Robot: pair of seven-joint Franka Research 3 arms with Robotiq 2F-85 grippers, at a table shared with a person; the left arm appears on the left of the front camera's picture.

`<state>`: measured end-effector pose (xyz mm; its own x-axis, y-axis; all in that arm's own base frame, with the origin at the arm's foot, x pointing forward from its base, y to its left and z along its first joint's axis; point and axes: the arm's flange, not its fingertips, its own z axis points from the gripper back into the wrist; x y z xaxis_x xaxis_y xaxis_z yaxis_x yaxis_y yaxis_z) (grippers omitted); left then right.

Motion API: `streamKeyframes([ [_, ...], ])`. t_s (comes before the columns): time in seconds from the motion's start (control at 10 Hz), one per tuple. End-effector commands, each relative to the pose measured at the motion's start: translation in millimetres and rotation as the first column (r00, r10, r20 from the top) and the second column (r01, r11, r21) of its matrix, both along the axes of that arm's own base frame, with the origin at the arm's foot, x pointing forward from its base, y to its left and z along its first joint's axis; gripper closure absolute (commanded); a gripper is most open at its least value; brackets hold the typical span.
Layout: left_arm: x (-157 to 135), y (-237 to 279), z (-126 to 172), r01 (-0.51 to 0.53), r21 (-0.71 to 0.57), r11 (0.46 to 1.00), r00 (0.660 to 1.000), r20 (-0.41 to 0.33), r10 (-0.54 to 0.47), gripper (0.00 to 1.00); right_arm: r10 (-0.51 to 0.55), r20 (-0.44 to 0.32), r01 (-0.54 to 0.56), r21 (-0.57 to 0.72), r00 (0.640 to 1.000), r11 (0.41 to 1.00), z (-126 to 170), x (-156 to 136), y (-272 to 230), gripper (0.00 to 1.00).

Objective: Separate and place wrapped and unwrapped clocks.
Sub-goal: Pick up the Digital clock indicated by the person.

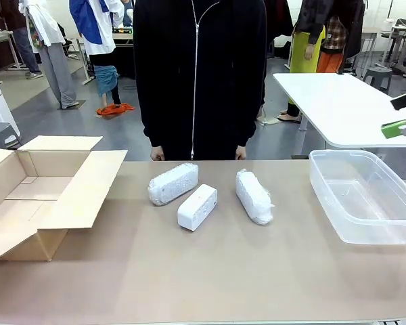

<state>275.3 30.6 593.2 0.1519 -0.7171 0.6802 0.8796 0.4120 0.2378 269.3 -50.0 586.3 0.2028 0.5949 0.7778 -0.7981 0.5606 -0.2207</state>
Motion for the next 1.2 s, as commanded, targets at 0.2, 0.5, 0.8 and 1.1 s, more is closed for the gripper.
streamKeyframes([
  [0.2,18.5,42.9,-12.0,-0.137,-0.075,0.988,0.984,-0.129,0.127,0.0,0.001,0.047,-0.006,0.113,0.999,0.994,-65.7,-14.4,-14.3,0.0],
  [0.5,17.2,39.7,-13.3,-0.107,-0.127,0.986,0.989,-0.12,0.092,0.0,0.009,0.029,-0.012,0.126,1.0,0.992,-68.9,-11.8,-17.2,0.0],
  [0.8,18.4,44.0,-16.6,-0.132,-0.114,0.985,0.985,-0.129,0.117,0.0,-0.001,0.012,0.0,0.121,1.0,0.993,-20.8,9.5,-44.6,0.0],
  [1.1,18.4,44.0,-16.6,-0.132,-0.114,0.985,0.985,-0.129,0.117,0.0,-0.001,0.012,0.0,0.121,1.0,0.993,-20.8,9.5,-44.6,0.0],
])
